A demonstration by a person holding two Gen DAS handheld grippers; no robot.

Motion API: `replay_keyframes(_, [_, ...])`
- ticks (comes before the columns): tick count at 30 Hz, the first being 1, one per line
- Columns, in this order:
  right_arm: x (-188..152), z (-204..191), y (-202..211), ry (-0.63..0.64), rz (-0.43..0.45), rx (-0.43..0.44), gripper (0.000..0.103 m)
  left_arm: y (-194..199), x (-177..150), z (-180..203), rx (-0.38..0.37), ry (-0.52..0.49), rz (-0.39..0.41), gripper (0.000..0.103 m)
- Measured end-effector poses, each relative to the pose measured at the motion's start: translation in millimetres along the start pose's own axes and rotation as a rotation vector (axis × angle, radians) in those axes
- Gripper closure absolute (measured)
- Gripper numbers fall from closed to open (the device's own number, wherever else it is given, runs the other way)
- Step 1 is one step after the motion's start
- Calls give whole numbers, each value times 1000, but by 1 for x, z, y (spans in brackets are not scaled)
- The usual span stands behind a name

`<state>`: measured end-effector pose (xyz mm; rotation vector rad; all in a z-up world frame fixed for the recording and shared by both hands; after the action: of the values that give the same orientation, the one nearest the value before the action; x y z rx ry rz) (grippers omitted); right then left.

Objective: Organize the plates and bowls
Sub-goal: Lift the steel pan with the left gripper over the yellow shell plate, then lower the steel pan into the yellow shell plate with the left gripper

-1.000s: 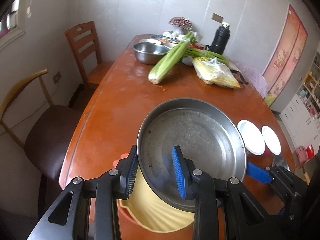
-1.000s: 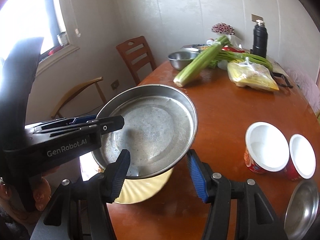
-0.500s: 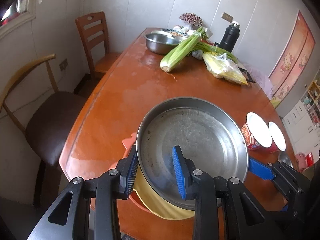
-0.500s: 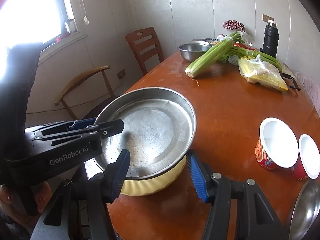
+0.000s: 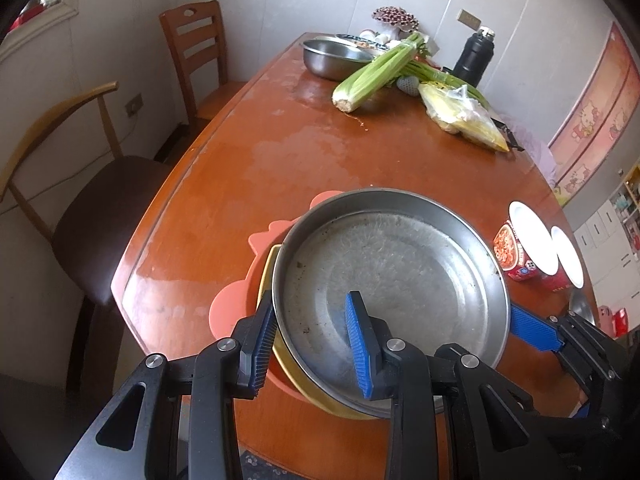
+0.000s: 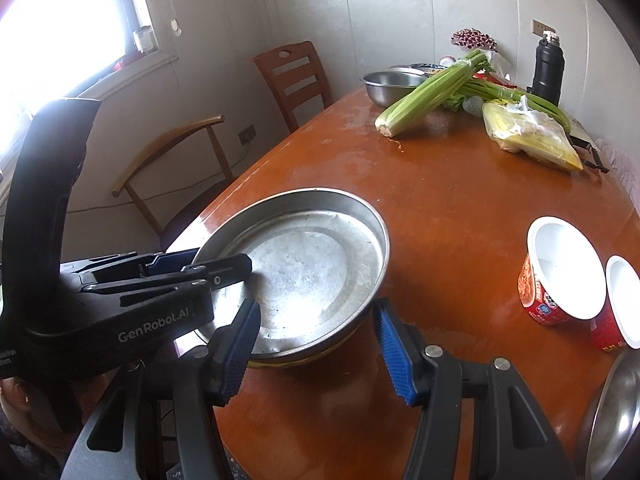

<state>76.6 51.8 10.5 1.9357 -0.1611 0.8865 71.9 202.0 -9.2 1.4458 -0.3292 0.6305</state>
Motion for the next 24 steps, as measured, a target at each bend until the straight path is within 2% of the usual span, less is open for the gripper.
replay_keyframes(24, [1,0,-16,14,-40,28,44,-9,-8,-3,30,32,-31,66])
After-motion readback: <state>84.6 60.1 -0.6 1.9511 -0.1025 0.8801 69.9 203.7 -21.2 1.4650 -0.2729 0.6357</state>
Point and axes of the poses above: each gripper's, at about its wrist camera, not at the fingertips, and y roughly against the way its jaws point, z to its right, x to its top, the point moved 1 cm from there along -y, roughly the way its jaws point, and after that the axes turned 8 degrees about -y, right-handed, at the moved point
